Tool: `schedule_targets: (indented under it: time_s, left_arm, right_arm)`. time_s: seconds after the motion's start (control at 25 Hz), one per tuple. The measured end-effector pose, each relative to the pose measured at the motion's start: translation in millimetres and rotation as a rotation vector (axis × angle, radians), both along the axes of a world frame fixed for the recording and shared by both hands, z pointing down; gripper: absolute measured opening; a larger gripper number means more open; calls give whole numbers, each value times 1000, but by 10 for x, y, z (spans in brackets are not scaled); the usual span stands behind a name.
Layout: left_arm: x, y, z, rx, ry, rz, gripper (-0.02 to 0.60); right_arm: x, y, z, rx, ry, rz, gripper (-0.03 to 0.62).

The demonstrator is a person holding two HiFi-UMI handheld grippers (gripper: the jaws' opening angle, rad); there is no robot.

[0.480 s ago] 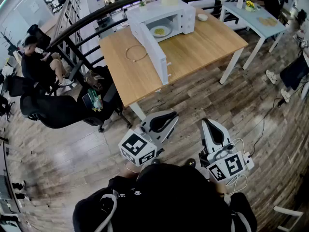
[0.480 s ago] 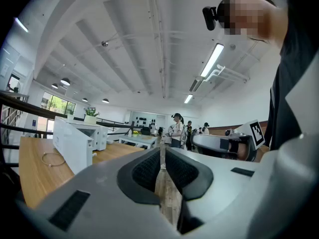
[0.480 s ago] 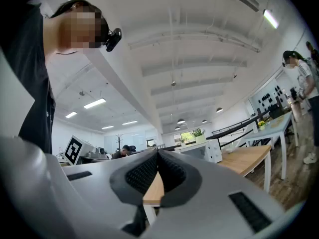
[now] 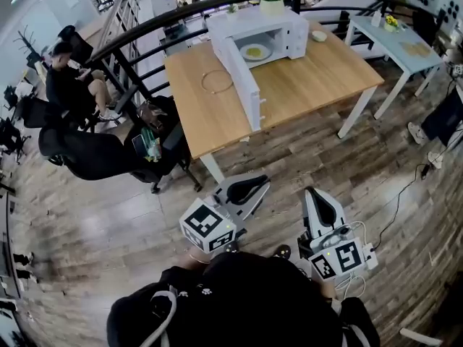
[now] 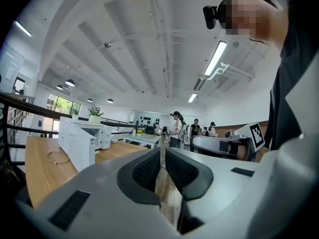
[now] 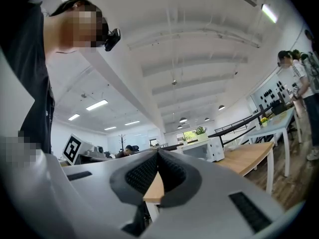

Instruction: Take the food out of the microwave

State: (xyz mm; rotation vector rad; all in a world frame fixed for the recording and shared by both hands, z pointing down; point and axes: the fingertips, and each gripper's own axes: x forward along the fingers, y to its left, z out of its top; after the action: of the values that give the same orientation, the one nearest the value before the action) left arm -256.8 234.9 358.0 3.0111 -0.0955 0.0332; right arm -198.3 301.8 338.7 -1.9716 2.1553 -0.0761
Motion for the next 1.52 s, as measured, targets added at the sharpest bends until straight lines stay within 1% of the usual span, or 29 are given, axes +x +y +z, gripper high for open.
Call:
schedule_targets:
  time_s: [0.48,0.88,1.12,1.36,1.52]
  left_arm:
    - [376,240,50,6,-35,-25,38]
    - [765,439,53,6,-34,-67,38]
    - [941,532,87,13,-40,-75,38]
    - [1051,467,86,10,-28,-76,38]
    - [1222,344,133,-3,-22,-70,40]
  right_arm:
    - [412,208,63,25,-58,-25,0]
    - [816,420,100,40,-69,-71,0]
    - [996,498,161,38,-80,-86,1]
    - [1120,453,213,19,-87,-65,0]
    - [1321,387,225,-3,-69,-27,0]
